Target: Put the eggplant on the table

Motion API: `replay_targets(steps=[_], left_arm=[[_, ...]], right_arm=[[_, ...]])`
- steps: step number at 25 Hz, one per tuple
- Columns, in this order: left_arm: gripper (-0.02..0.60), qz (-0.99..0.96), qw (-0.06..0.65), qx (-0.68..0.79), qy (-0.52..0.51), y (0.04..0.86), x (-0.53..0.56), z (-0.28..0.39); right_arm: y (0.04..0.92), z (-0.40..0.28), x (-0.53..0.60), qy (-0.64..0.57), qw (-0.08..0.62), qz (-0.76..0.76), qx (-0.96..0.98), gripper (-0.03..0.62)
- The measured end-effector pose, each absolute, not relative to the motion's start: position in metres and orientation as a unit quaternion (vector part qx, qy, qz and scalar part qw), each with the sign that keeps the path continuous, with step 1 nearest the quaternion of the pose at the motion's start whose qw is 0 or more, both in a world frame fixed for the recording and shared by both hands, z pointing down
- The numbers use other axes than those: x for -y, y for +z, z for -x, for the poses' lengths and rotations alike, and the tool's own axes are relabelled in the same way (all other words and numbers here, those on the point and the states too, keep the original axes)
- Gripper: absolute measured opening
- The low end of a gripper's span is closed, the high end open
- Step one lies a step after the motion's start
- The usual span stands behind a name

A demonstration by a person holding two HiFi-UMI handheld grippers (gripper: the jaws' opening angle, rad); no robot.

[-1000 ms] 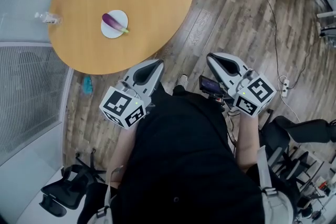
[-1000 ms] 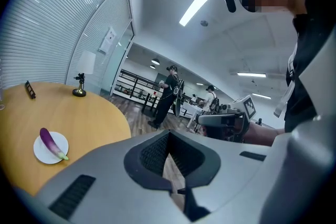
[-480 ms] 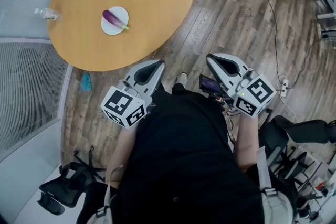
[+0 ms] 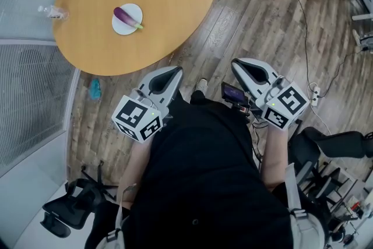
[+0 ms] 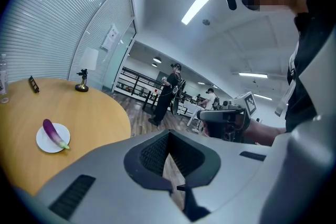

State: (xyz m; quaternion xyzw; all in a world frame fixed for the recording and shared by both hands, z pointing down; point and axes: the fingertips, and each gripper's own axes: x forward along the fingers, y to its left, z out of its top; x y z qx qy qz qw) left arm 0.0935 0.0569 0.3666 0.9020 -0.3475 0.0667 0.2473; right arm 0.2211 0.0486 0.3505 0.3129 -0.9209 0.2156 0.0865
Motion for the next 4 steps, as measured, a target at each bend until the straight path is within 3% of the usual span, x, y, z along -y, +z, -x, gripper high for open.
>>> replay_targets(steps=[4], left_arm=[[0.009, -0.902, 0.248, 0.348, 0.068, 0.3682, -0.0622, -0.0935]], right_arm=[[0.3524, -0.2208, -0.0545, 0.213, 0.089, -0.308, 0.923, 0.017]])
